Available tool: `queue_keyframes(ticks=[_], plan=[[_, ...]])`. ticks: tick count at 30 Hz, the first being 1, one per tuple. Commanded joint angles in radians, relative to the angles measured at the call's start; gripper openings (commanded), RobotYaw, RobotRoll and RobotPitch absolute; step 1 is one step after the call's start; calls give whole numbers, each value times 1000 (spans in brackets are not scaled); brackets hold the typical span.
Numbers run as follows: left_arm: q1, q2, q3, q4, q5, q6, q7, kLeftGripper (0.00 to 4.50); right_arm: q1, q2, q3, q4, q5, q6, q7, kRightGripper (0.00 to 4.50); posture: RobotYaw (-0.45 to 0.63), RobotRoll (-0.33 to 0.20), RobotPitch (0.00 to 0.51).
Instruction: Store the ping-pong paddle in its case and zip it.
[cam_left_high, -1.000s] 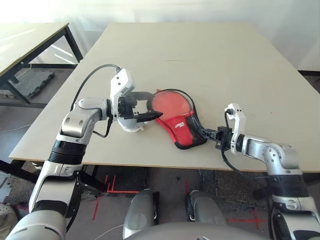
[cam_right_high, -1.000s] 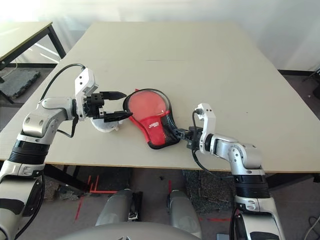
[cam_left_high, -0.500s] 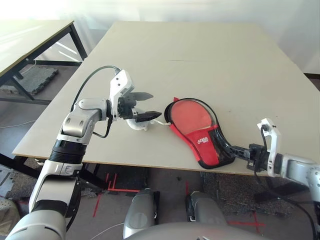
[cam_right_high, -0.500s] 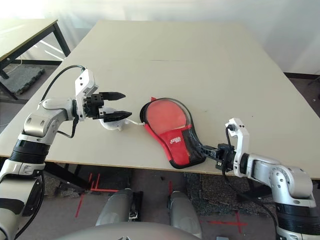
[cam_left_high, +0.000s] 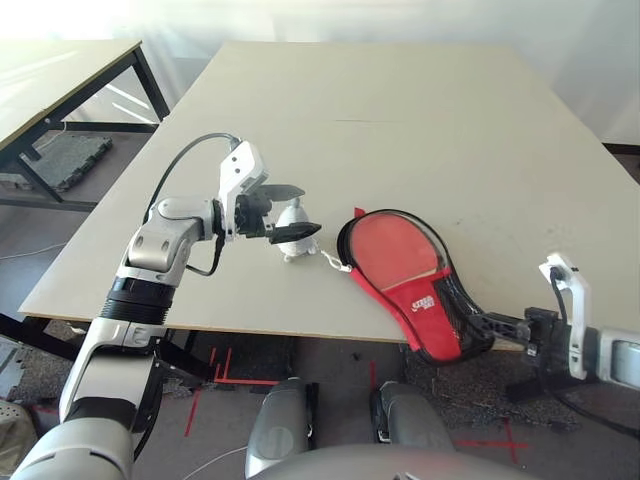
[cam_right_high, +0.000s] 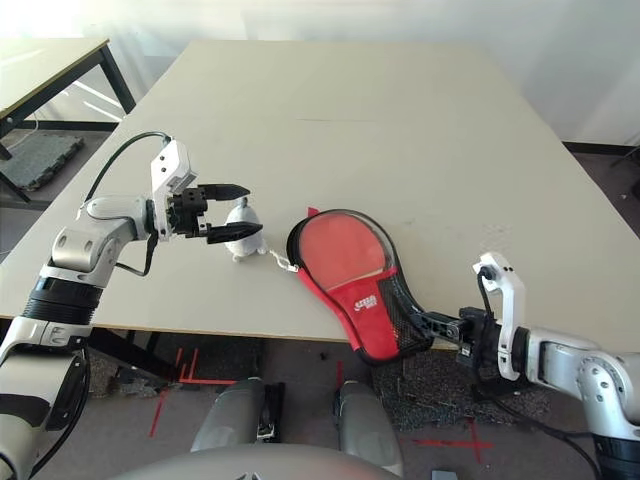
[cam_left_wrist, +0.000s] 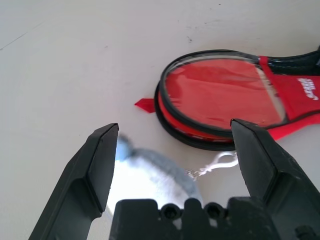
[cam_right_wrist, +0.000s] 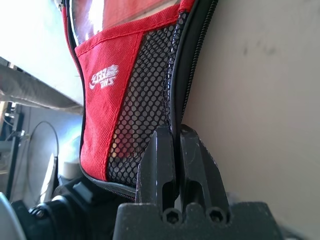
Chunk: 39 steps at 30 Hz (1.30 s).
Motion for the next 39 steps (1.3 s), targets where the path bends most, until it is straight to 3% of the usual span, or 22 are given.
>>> queue_keyframes(ticks=[1,4,5,12,15,16,21,28,39], plan=[[-16,-5,-18,21,15,-12,-12,4500,22,-15,-19,-11,13,16,-5,33,29,0,36],[-21,-8,-21,23,16,-14,-11,4500,27,-26,-11,-14,-11,-14,-9,33,25,0,33],[-22,-9,-22,22,16,-14,-11,4500,26,-28,-13,-14,-14,-22,-8,555,24,0,31],[-29,2,-22,-18,5,21,-7,4500,-48,-104,-94,31,-60,-169,38,3027,25,0,19],[-29,15,-15,-36,-1,39,-9,4500,-131,-148,-65,72,-121,-268,63,4305,29,0,15],[-29,18,-13,-39,-3,44,-9,4500,-157,-150,-47,82,-143,-307,69,4476,31,0,14],[-14,33,-1,-67,-15,94,6,4500,-329,-97,141,113,-266,-464,84,4476,54,0,11],[18,48,20,-175,-26,190,57,4500,-518,29,392,229,-376,-532,138,4476,94,0,12],[88,80,60,-264,-49,269,123,4500,-593,74,523,407,-516,-621,215,4476,153,0,15]])
